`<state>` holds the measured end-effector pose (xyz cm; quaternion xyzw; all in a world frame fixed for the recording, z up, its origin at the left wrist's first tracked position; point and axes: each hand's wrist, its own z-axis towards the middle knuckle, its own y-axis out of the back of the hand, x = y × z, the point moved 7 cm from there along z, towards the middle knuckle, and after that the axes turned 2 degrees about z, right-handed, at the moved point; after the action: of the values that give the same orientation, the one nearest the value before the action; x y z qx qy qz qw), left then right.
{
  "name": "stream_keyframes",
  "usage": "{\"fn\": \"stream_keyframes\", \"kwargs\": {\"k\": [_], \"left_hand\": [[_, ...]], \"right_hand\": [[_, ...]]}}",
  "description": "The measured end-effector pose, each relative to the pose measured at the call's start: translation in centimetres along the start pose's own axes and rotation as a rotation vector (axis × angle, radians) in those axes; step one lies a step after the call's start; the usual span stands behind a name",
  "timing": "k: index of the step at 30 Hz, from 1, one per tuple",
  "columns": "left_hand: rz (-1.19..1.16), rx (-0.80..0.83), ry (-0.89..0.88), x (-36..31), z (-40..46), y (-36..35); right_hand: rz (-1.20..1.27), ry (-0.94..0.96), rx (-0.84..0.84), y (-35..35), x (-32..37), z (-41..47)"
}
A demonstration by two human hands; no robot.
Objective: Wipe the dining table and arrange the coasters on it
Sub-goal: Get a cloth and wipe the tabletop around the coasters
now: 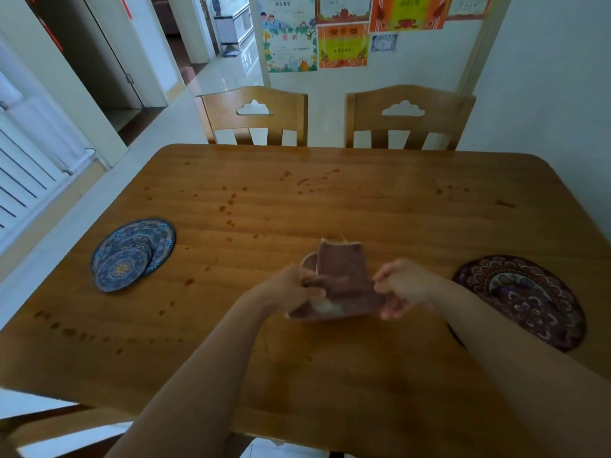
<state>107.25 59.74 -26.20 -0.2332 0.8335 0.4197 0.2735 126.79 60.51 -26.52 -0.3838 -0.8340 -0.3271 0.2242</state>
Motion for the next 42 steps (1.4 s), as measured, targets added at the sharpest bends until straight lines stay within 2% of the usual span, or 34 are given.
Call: {"fn": "stream_keyframes", "kwargs": {"k": [2, 4, 6, 9, 11, 12, 14, 18, 21, 23, 26, 30, 32, 33, 35, 38, 42], "left_hand": [[0.073, 0.188, 0.07, 1.1, -0.3, -2.3], [0.102, 0.226, 0.074, 1.5, -0.2, -3.1], [0.047, 0.093, 0.039, 1.3, 0.6, -2.4], [-0.093, -0.302, -0.054, 1.0, 2.5, 0.3], [-0.159, -0.485, -0.041, 1.1, 3.5, 1.6], [-0.172, -0.542, -0.015, 1.6, 3.7, 1.8], [-0.13, -0.594, 0.03, 3.0, 3.7, 1.7], [0.002, -0.57, 0.18, 8.3, 2.9, 0.8], [-0.028, -0.571, 0.194, 9.7, 2.7, 0.7], [-0.04, -0.573, 0.119, 8.5, 3.4, 0.2], [-0.006, -0.611, -0.101, 4.7, 4.4, -0.8], [0.001, -0.57, -0.303, -0.4, 7.6, -3.5], [0.116, -0.457, -0.269, -1.2, 10.0, -6.1], [0.258, -0.424, -0.231, -1.1, 11.2, -7.4], [0.495, -0.453, -0.168, 0.1, 13.0, -7.8], [0.56, -0.568, -0.08, 1.7, 15.8, -4.4], [0.596, -0.51, 0.095, 3.6, 20.3, -0.2]], "right_hand": [[-0.117, -0.087, 0.151, -1.5, -1.8, -0.1], [-0.149, -0.109, 0.177, -2.0, -2.4, 0.0], [-0.093, -0.067, 0.081, -1.6, -2.2, 0.8], [0.156, 0.075, -0.228, 0.2, -1.2, 2.6], [0.293, 0.109, -0.34, 0.7, -1.2, 3.7], [0.278, 0.115, -0.357, 0.5, -1.3, 4.5], [0.075, 0.156, -0.392, 0.1, -1.6, 5.7], [-0.205, 0.284, -0.535, -1.7, -0.9, 6.8], [-0.305, 0.347, -0.604, -3.7, 0.0, 7.8], [-0.327, 0.344, -0.608, -5.4, 0.3, 9.0], [-0.318, 0.426, -0.685, -5.7, 0.2, 9.7], [-0.033, 0.512, -0.837, -1.9, -1.3, 9.2], [-0.086, 0.41, -0.939, -0.4, -3.1, 9.0], [-0.146, 0.344, -0.96, -0.1, -4.3, 9.2], [-0.333, 0.311, -0.929, -0.9, -5.3, 9.8], [-0.5, 0.298, -0.884, -1.5, -5.4, 10.9], [-0.556, 0.258, -0.877, -1.7, -5.6, 11.5]]}}
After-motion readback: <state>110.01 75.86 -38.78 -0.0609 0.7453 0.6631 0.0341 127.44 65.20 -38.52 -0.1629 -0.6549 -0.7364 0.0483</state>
